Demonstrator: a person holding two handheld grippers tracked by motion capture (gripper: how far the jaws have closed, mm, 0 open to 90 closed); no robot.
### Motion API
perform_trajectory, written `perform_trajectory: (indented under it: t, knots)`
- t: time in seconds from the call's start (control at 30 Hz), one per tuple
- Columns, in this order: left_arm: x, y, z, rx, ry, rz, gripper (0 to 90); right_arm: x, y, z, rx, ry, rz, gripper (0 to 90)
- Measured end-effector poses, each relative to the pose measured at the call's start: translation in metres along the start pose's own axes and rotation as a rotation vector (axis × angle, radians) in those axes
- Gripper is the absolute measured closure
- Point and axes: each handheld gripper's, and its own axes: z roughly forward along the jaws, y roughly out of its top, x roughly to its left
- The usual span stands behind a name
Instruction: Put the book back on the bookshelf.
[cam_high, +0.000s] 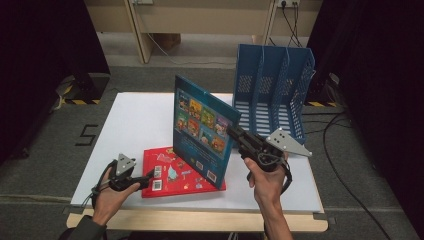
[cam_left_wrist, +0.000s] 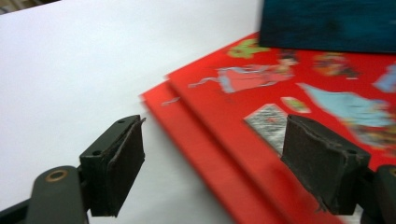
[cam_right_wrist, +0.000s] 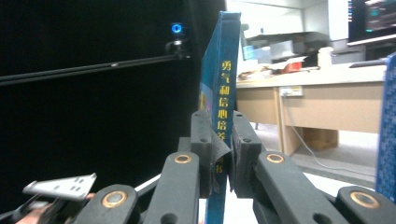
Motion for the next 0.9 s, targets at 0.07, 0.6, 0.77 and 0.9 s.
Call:
perform_trajectory:
  t: [0.07,0.6,0.77,0.9]
  knots:
    - [0.017,-0.002,0.004,0.024,0.019,-0.037,19.9,0.001,0.000,-0.002,0.013,0.005,-0.015,82.6]
    - [0.068,-0.022,0.032,0.173,0.041,-0.136,16.7,0.017,-0.009,0.008,0.110,0.039,-0.113,78.7]
    - [0.067,-0.024,0.032,0.161,0.047,-0.133,16.5,0.020,-0.020,0.016,0.147,0.049,-0.127,78.2]
    - [0.067,-0.024,0.032,0.157,0.050,-0.137,16.4,0.021,-0.028,0.020,0.164,0.048,-0.135,78.0]
